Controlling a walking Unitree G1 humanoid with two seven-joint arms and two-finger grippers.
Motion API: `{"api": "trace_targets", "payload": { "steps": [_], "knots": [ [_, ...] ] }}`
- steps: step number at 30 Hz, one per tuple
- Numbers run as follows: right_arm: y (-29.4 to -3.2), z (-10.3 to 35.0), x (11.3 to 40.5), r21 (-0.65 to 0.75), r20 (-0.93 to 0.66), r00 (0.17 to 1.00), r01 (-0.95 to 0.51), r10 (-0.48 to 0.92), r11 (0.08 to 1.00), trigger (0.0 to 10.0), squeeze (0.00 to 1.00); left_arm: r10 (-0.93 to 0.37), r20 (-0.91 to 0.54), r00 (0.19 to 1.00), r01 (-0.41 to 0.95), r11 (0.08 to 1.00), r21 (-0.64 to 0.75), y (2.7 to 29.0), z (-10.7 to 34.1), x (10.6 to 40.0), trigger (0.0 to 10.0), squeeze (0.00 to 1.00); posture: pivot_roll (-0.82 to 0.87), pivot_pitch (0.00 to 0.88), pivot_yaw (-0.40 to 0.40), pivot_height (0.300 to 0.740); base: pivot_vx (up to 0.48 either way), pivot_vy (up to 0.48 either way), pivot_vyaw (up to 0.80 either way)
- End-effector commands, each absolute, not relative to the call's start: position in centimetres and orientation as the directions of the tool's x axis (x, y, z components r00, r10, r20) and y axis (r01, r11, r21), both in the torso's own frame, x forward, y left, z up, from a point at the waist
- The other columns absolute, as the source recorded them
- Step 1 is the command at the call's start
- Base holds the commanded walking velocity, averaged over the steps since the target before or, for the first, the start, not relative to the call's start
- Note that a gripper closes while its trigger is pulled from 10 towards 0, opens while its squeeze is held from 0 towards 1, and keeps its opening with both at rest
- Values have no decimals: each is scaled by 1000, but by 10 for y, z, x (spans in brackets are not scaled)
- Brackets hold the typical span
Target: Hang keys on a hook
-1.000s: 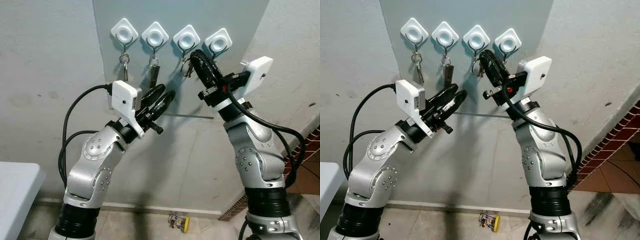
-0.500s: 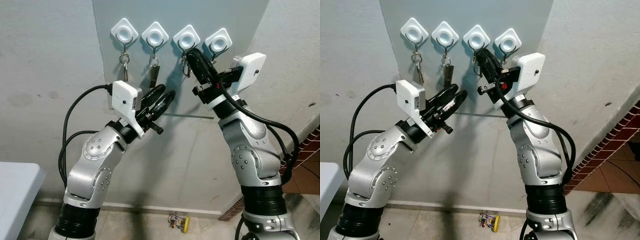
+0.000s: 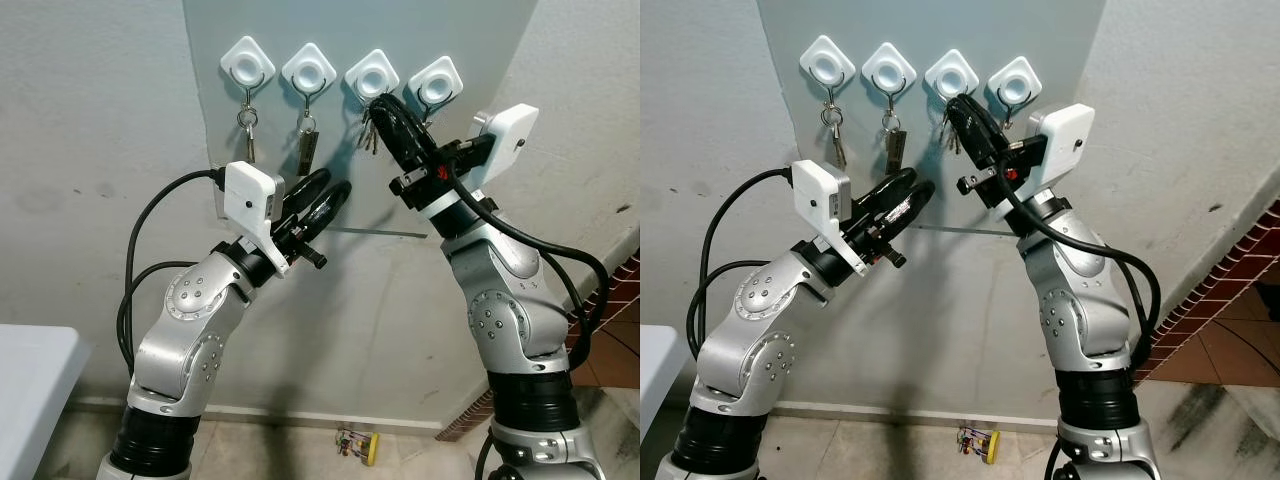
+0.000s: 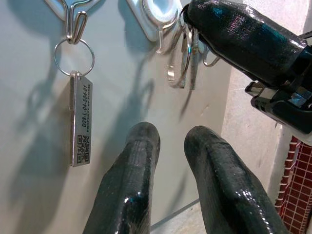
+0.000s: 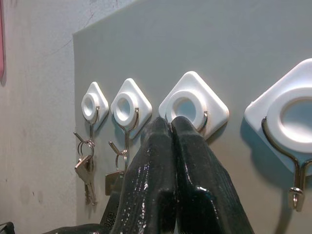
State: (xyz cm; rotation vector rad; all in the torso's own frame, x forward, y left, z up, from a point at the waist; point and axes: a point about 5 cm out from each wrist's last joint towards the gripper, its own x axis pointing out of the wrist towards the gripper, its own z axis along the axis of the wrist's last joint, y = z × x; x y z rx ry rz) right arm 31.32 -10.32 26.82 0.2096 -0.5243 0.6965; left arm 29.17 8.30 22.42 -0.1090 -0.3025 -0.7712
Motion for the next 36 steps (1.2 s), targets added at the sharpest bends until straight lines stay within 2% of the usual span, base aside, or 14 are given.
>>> {"api": "trace_targets", "payload": {
  "steps": [1, 26, 36],
  "knots": [
    [-108, 270, 313, 5, 533, 648, -645, 544, 764, 10000, 0, -676, 312, 668, 703, 710, 32, 81, 226, 291, 10000, 0, -65, 43, -51, 740, 0, 0, 0],
    [-99, 282, 314, 58, 554, 671, -622, 493, 781, 10000, 0, -674, 315, 668, 702, 712, 36, 81, 227, 290, 10000, 0, -62, 44, -52, 740, 0, 0, 0],
    [-96, 279, 316, 81, 495, 749, -544, 440, 835, 10000, 0, -674, 315, 668, 700, 713, 40, 81, 227, 290, 10000, 0, -61, 47, -54, 740, 0, 0, 0]
  ]
}}
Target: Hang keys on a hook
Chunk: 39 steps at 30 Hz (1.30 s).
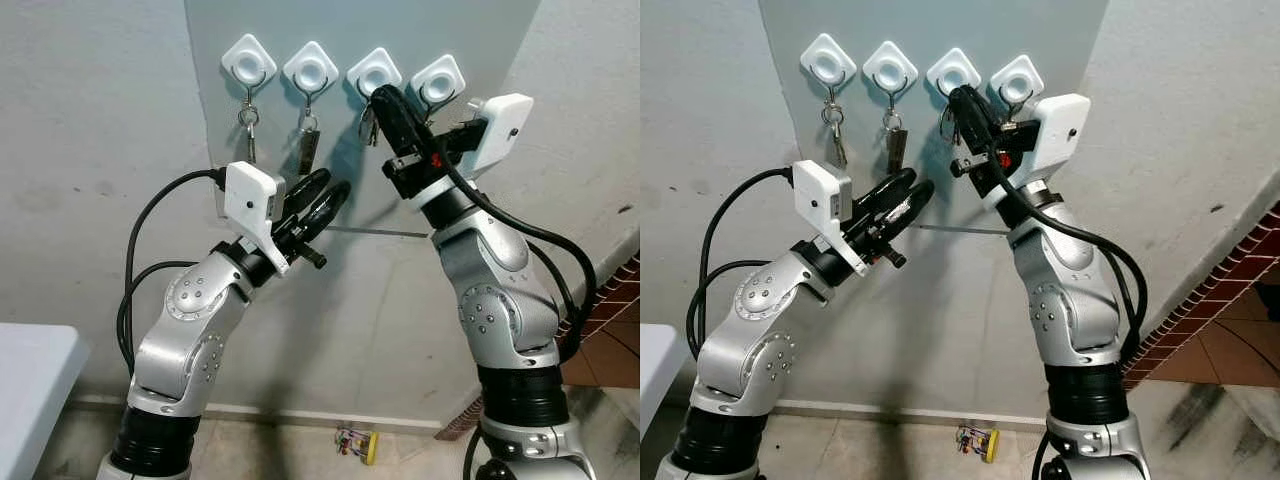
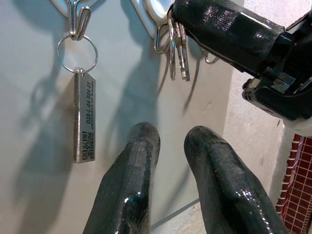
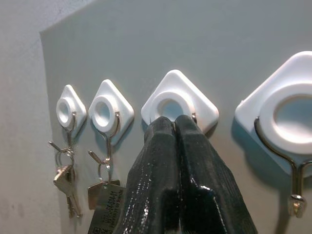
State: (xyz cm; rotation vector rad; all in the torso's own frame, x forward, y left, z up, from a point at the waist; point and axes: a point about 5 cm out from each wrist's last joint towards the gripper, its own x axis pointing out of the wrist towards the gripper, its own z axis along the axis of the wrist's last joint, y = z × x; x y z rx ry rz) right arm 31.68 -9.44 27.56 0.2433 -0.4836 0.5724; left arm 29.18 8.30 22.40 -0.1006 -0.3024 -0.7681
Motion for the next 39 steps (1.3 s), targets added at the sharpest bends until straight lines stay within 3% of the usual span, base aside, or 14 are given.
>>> {"api": "trace_targets", "payload": {
  "steps": [1, 16, 21, 23, 24, 25, 39],
  "knots": [
    [-96, 278, 317, 83, 485, 757, -538, 438, 839, 10000, 0, -674, 315, 668, 700, 713, 40, 81, 227, 290, 10000, 0, -61, 47, -54, 740, 0, 0, 0],
    [-106, 260, 306, 93, 394, 847, -423, 357, 901, 10000, 0, -675, 315, 667, 700, 713, 46, 80, 226, 289, 10000, 0, -66, 44, -57, 740, 0, 0, 0],
    [-107, 257, 301, 106, 403, 842, -432, 358, 896, 10000, 0, -679, 314, 664, 703, 709, 46, 79, 226, 289, 10000, 0, -73, 41, -53, 740, 0, 0, 0],
    [-104, 255, 298, 158, 429, 803, -517, 414, 841, 10000, 0, -681, 314, 662, 705, 708, 47, 78, 225, 289, 10000, 0, -73, 39, -53, 740, 0, 0, 0],
    [-103, 255, 298, 165, 431, 798, -529, 421, 833, 10000, 737, -681, 314, 662, 705, 707, 48, 78, 225, 289, 10000, 0, -73, 39, -53, 740, 0, 0, 0],
    [-105, 255, 296, 158, 438, 798, -522, 415, 838, 10000, 1000, -680, 312, 663, 703, 709, 50, 78, 225, 289, 10000, 0, -73, 40, -52, 740, 0, 0, 0],
    [-106, 240, 292, 138, 420, 794, -535, 440, 834, 10000, 1000, -660, 302, 688, 680, 731, 52, 82, 219, 290, 10000, 0, -73, 37, -48, 740, 0, 0, 0]
  ]
}}
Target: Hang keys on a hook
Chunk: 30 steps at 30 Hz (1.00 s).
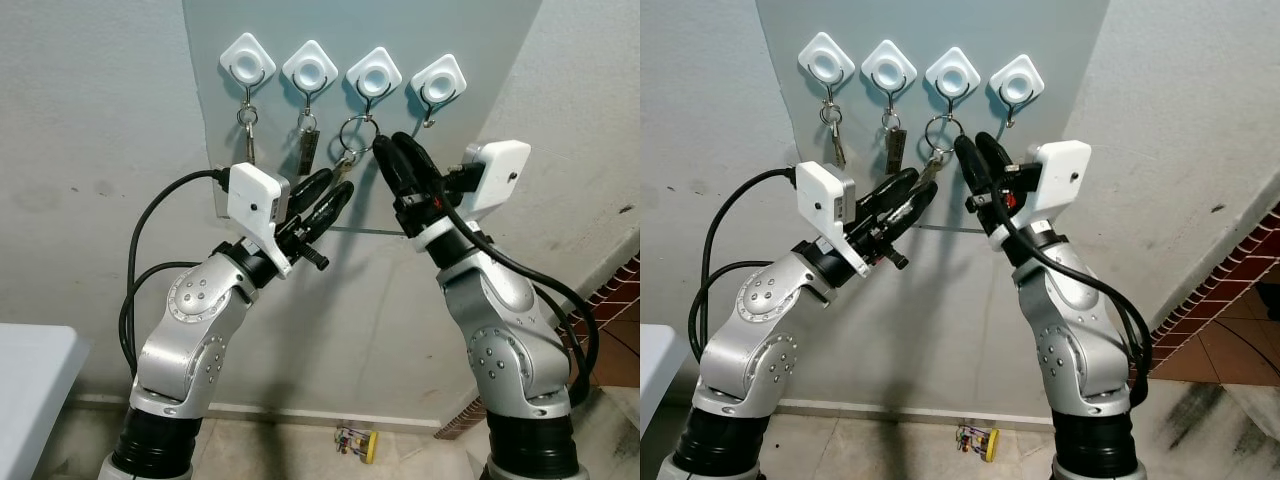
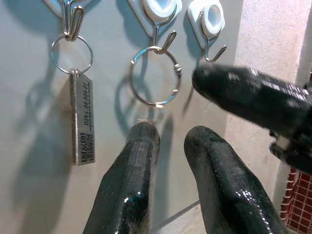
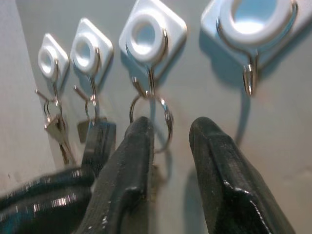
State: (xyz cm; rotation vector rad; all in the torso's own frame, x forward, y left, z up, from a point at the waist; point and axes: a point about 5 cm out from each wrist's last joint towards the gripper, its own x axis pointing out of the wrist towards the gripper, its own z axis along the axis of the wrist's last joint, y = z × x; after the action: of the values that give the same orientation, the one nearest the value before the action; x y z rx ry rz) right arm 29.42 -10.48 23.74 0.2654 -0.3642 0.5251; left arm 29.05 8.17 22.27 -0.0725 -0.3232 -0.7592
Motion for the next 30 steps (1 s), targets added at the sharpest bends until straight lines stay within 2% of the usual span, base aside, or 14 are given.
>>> {"api": "trace_targets", "payload": {
  "steps": [1, 9, 11, 16, 18, 22, 23, 25, 30],
  "knots": [
    [-108, 231, 291, 125, 400, 802, -527, 443, 841, 10000, 1000, -644, 296, 705, 662, 748, 50, 84, 214, 291, 10000, 0, -74, 39, -46, 740, 0, 0, 0],
    [-122, 183, 286, 105, 281, 861, -467, 424, 878, 10000, 1000, -594, 219, 774, 602, 798, 38, 96, 175, 292, 10000, 0, -80, 39, -40, 740, 0, 0, 0],
    [-127, 157, 283, 96, 218, 881, -447, 420, 889, 10000, 1000, -575, 178, 799, 581, 814, 21, 103, 152, 291, 10000, 0, -80, 38, -36, 740, 0, 0, 0],
    [-132, 126, 280, 75, 132, 902, -423, 412, 903, 10000, 1000, -557, 124, 821, 565, 824, -47, 110, 124, 288, 10000, 0, -81, 34, -33, 740, 0, 0, 0],
    [-137, 98, 276, 85, 51, 915, -404, 401, 911, 10000, 1000, -531, 42, 846, 532, 840, -103, 117, 98, 286, 10000, 0, -86, 33, -30, 740, 0, 0, 0],
    [-143, 69, 270, 83, -37, 927, -371, 374, 925, 10000, 1000, -513, -30, 858, 506, 853, -129, 124, 73, 282, 10000, 0, -81, 37, -27, 740, 0, 0, 0],
    [-147, 48, 264, 118, -109, 928, -343, 356, 932, 10000, 1000, -494, -74, 866, 481, 865, -145, 129, 57, 279, 10000, 0, -78, 36, -24, 740, 0, 0, 0],
    [-150, 32, 258, 107, -157, 928, -324, 338, 940, 10000, 1000, -444, -160, 881, 422, 893, -156, 136, 37, 277, 10000, 0, -81, 38, -21, 740, 0, 0, 0],
    [-163, -16, 234, 111, -346, 907, -213, 239, 971, 10000, 1000, -391, -330, 859, 360, 920, -153, 144, -3, 262, 10000, 0, -73, 37, -18, 740, 0, 0, 0]
  ]
}}
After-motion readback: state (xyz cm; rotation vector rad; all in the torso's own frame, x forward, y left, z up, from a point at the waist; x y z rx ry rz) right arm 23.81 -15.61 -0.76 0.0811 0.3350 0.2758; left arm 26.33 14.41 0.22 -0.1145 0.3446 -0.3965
